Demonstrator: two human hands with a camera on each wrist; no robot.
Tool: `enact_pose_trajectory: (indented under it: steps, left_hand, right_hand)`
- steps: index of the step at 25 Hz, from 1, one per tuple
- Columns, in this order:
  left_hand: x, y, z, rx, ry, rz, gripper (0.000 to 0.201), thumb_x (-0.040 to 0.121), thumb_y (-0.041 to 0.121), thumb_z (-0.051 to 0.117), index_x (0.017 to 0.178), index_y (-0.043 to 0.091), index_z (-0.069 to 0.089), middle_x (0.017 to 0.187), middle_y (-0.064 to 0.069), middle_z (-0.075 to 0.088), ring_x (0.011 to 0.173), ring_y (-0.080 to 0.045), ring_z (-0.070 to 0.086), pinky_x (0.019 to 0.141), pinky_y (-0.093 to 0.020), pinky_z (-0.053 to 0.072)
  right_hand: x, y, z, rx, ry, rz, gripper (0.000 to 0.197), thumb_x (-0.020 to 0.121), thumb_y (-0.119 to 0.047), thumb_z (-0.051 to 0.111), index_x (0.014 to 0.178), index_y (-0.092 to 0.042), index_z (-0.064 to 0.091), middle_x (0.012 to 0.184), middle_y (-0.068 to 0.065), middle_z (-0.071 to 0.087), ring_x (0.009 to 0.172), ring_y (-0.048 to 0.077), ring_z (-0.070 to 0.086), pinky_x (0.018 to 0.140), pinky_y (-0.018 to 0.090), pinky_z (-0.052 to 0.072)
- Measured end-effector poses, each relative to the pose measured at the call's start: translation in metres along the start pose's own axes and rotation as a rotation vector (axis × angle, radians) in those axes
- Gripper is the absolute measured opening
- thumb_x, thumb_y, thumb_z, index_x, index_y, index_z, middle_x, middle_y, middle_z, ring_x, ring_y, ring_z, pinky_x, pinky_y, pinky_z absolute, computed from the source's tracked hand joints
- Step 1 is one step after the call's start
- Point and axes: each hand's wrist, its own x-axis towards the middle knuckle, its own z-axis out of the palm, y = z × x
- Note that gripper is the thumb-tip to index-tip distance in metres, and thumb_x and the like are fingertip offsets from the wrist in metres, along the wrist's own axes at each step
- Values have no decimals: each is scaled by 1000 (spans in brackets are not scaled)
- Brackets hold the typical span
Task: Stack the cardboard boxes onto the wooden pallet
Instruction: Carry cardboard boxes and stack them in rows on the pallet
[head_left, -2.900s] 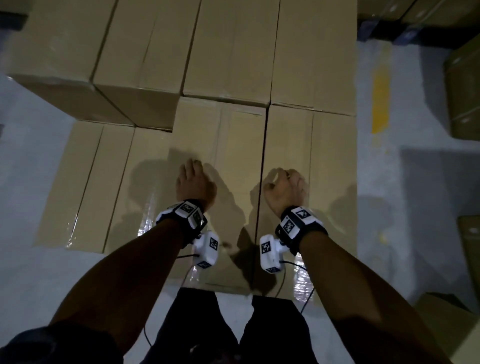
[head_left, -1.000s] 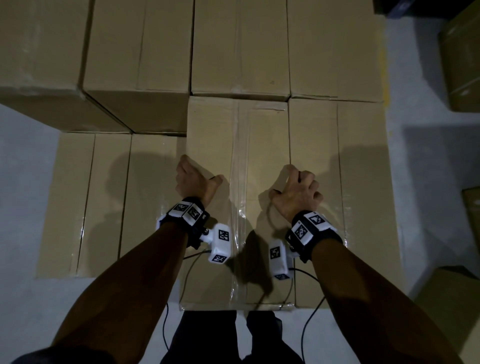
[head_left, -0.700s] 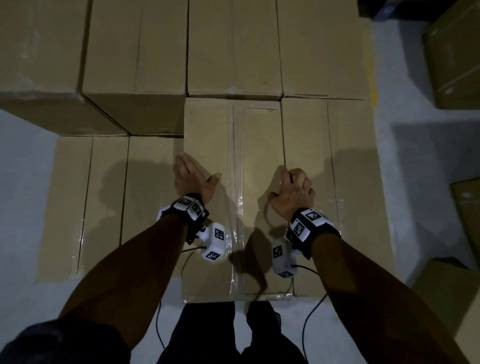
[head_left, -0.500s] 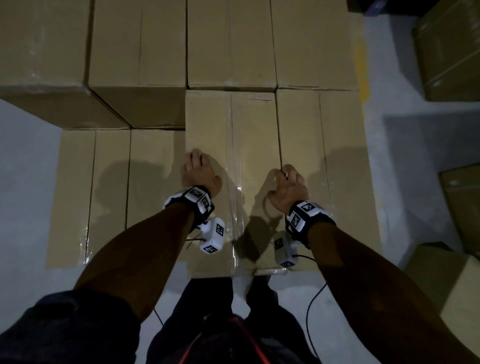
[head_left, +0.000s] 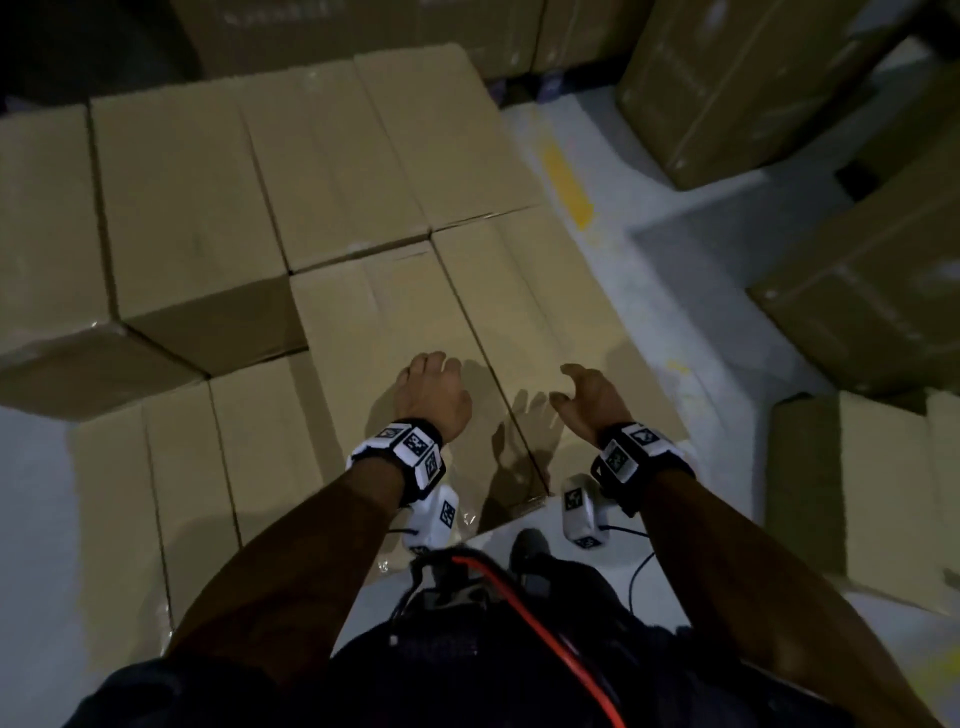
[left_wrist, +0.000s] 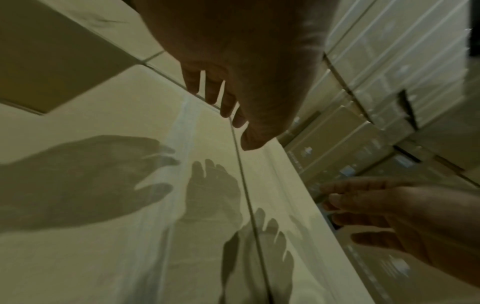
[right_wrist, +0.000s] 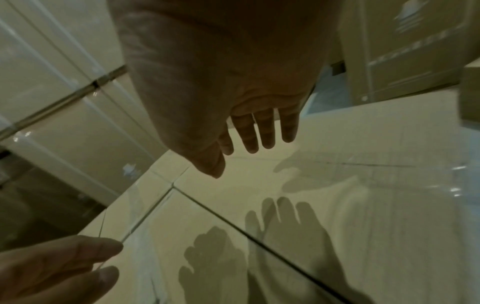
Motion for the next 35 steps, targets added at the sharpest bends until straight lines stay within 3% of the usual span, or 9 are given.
enact_pose_trajectory:
  steps: [4, 13, 21, 26, 31, 35]
  left_hand:
    - [-5, 62, 1, 54, 22, 176, 48, 98, 29, 45, 142, 11, 42, 148, -9, 40, 137, -29, 31, 110, -40, 28]
    - [-49, 205, 51, 211, 5, 440, 50, 97, 32, 46, 143, 14, 41, 149, -6, 41, 138, -27, 32, 110, -38, 29]
    - [-132, 402, 145, 238, -8, 598, 51, 97, 32, 48, 144, 12, 43, 151, -8, 40, 140, -28, 30, 112, -38, 27]
    - [-169, 523, 187, 263, -6, 748, 48, 96, 31, 50, 140, 12, 48, 146, -7, 46, 136, -26, 35, 108, -36, 29]
    - [-173, 614, 228, 273, -53, 826, 45, 94, 27, 53, 135, 10, 53, 140, -8, 51, 133, -28, 40, 105, -36, 33]
    - [-146, 686, 260, 239, -121, 828, 42, 94, 28, 54, 132, 8, 55, 139, -10, 52, 132, -29, 40, 105, -37, 34]
  right_hand:
    - [-49, 53, -20, 74, 167, 99, 56, 98, -34, 57, 148, -13, 42, 147, 18, 46, 132, 36, 46, 107, 43, 41]
    - [-163, 207, -24, 211, 299, 336, 56, 100, -40, 52, 149, -16, 40, 150, 15, 44, 136, 35, 42, 109, 46, 39]
    - [-290, 404, -31, 264, 337, 471, 57, 100, -40, 50, 150, -14, 40, 150, 15, 46, 135, 34, 44, 109, 42, 40]
    - [-358, 501, -46, 316, 379, 594, 55, 100, -41, 49, 147, -13, 42, 147, 17, 46, 130, 39, 45, 105, 47, 42]
    - [-388, 577, -68, 394, 434, 698, 55, 100, -40, 50, 149, -17, 40, 148, 15, 45, 131, 38, 44, 104, 48, 42]
    - [-378, 643, -100, 415, 459, 763, 55, 99, -39, 51, 149, -17, 41, 148, 15, 45, 132, 38, 43, 106, 48, 40]
